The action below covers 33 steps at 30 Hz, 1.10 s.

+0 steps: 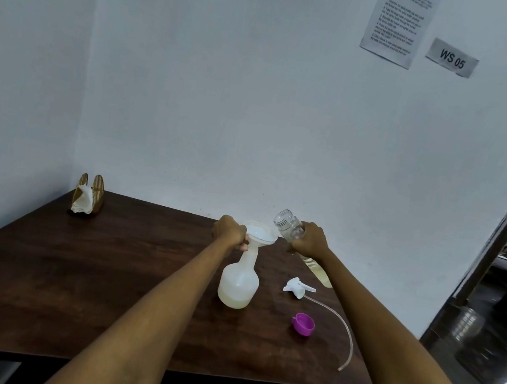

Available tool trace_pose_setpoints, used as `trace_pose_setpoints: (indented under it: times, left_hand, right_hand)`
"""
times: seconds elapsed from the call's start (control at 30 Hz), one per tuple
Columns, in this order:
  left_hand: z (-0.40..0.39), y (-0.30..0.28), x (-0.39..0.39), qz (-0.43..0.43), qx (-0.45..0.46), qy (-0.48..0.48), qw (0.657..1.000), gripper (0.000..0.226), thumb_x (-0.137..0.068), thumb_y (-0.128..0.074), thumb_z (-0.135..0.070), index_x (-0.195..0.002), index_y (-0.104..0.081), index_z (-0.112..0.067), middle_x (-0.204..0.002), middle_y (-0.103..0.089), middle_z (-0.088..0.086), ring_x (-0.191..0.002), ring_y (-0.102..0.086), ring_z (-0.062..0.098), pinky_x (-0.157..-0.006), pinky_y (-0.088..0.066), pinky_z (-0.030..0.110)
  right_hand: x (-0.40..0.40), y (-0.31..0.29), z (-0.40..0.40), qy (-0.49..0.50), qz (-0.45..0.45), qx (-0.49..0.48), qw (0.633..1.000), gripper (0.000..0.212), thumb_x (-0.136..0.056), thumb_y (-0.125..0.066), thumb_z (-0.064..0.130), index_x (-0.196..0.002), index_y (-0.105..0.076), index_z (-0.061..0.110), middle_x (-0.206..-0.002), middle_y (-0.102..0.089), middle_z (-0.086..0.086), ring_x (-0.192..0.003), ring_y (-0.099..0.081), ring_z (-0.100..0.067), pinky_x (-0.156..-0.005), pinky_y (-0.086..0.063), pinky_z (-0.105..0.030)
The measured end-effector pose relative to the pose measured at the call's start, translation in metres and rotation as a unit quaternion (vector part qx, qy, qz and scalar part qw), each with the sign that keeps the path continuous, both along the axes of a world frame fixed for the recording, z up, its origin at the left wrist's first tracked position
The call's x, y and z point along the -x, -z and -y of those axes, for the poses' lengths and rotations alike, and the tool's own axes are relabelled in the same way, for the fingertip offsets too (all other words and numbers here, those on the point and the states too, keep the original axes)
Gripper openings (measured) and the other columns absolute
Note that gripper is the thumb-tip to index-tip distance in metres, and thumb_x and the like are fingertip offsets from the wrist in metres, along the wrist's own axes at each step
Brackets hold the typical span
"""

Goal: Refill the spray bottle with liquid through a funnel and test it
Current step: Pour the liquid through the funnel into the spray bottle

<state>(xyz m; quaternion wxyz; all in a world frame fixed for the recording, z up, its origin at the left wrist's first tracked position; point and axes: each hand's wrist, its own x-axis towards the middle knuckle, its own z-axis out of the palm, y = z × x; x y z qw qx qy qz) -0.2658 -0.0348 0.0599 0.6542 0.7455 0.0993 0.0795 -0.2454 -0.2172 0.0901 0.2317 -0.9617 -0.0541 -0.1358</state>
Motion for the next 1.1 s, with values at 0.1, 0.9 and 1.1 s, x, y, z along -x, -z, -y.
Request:
trace_pose_setpoints:
  times: [0.1, 0.9, 1.1]
  left_hand:
    - [0.001, -0.001, -0.002, 0.004, 0.007, -0.001, 1.000, 0.021, -0.091, -0.048, -0.003, -0.076, -0.061, 0.001, -0.058, -0.060, 0.004, -0.024, -0.051, 0.007, -0.058, -0.056, 0.024]
    - [0.002, 0.002, -0.003, -0.001, -0.057, -0.009, 0.998, 0.021, -0.092, -0.048, -0.007, -0.092, -0.065, 0.005, -0.054, -0.060, 0.003, -0.030, -0.054, 0.011, -0.070, -0.061, 0.036]
    - [0.001, 0.003, -0.003, 0.002, -0.080, -0.015, 0.997, 0.023, -0.093, -0.047, -0.009, -0.090, -0.066, 0.003, -0.060, -0.064, 0.006, -0.042, -0.059, 0.017, -0.075, -0.060, 0.038]
  right_hand:
    - [0.003, -0.001, 0.001, 0.006, -0.002, -0.028, 1.000, 0.027, -0.036, -0.063, 0.023, -0.059, -0.049, 0.019, -0.073, -0.059, -0.002, -0.069, -0.054, -0.020, -0.050, -0.036, -0.020]
    - [0.008, 0.000, -0.008, -0.013, -0.009, -0.061, 0.998, 0.021, -0.038, -0.059, 0.021, -0.054, -0.045, 0.022, -0.064, -0.056, 0.002, -0.067, -0.053, -0.018, -0.051, -0.038, -0.020]
    - [0.008, -0.004, -0.011, -0.007, -0.008, -0.093, 0.996, 0.026, -0.038, -0.061, 0.022, -0.062, -0.052, 0.018, -0.074, -0.059, -0.002, -0.072, -0.053, -0.019, -0.054, -0.038, -0.021]
